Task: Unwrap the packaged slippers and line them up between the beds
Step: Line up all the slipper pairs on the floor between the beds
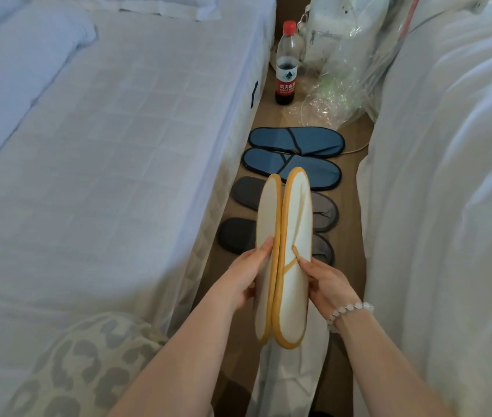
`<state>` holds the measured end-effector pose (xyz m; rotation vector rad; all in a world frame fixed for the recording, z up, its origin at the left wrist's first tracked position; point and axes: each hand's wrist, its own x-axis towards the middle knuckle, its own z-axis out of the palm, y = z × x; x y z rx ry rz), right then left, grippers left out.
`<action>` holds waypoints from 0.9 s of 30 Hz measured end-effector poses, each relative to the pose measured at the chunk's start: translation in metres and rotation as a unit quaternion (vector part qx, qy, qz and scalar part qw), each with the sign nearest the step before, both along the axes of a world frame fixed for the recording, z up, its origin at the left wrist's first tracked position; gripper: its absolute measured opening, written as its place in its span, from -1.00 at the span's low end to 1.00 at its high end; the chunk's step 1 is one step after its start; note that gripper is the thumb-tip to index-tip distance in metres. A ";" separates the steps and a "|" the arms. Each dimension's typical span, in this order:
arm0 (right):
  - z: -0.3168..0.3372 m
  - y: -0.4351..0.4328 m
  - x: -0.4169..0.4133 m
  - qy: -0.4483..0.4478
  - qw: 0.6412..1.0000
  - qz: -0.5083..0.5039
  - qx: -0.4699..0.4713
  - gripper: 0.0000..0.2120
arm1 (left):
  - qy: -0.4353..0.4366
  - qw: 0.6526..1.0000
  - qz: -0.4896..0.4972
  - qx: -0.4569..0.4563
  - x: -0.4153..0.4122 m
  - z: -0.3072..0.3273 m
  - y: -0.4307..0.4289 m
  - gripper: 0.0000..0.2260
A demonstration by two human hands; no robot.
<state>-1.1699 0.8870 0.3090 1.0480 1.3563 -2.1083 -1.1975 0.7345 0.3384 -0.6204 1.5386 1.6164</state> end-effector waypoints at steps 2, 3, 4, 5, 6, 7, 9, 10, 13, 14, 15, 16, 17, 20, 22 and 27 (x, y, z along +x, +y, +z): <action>0.001 -0.002 -0.002 -0.001 1.000 -0.012 0.019 -0.70 | -0.004 0.999 0.006 0.033 -0.002 0.000 0.000 -0.38; 0.002 -0.003 -0.004 -0.002 0.999 -0.014 0.033 -0.71 | -0.002 0.999 0.010 0.051 -0.003 0.001 0.000 -0.48; 0.003 -0.004 -0.005 0.000 0.999 -0.012 0.049 -0.72 | -0.002 0.998 0.015 0.066 -0.003 0.002 0.001 -0.58; 0.003 -0.005 -0.006 0.001 0.998 -0.008 0.064 -0.75 | 0.000 0.997 0.023 0.073 -0.004 0.002 0.001 -0.67; 0.004 -0.005 -0.006 0.002 0.997 -0.006 0.077 -0.78 | 0.005 0.996 0.038 0.078 -0.004 0.003 0.000 -0.73; 0.004 -0.003 -0.006 0.002 0.996 -0.013 0.084 -0.80 | 0.013 0.995 0.058 0.081 -0.004 0.003 -0.002 -0.79; 0.004 0.003 -0.006 0.005 0.996 -0.059 0.062 -0.79 | 0.022 0.991 0.095 0.087 -0.007 0.003 -0.007 -0.85; 0.004 0.008 -0.007 0.005 0.996 -0.083 0.040 -0.78 | 0.015 0.990 0.109 0.088 -0.009 0.003 -0.009 -0.86; 0.004 0.025 -0.012 0.010 0.990 -0.136 -0.023 -0.74 | -0.004 0.988 0.131 0.076 -0.012 -0.002 -0.012 -0.87; 0.005 0.032 -0.014 0.012 0.989 -0.143 -0.032 -0.73 | -0.002 0.988 0.140 0.071 -0.012 -0.003 -0.012 -0.86; 0.006 0.038 -0.017 0.015 0.990 -0.136 -0.032 -0.73 | 0.005 0.987 0.147 0.070 -0.013 -0.006 -0.011 -0.86; 0.008 0.043 -0.021 0.016 0.993 -0.114 -0.018 -0.73 | 0.011 0.986 0.151 0.071 -0.013 -0.007 -0.010 -0.83; 0.011 0.047 -0.025 0.011 0.997 -0.076 0.012 -0.74 | 0.018 0.985 0.153 0.071 -0.014 -0.008 -0.008 -0.80; 0.024 0.051 -0.046 -0.020 0.987 0.063 0.146 -0.72 | 0.023 0.983 0.161 0.085 -0.020 -0.009 0.009 -0.71; 0.035 0.049 -0.057 -0.022 0.971 0.137 0.196 -0.70 | 0.034 0.980 0.169 0.098 -0.022 -0.006 0.023 -0.67; 0.053 0.051 -0.070 0.003 0.978 0.174 0.117 -0.48 | 0.084 0.987 0.126 0.058 -0.038 0.012 0.043 -0.60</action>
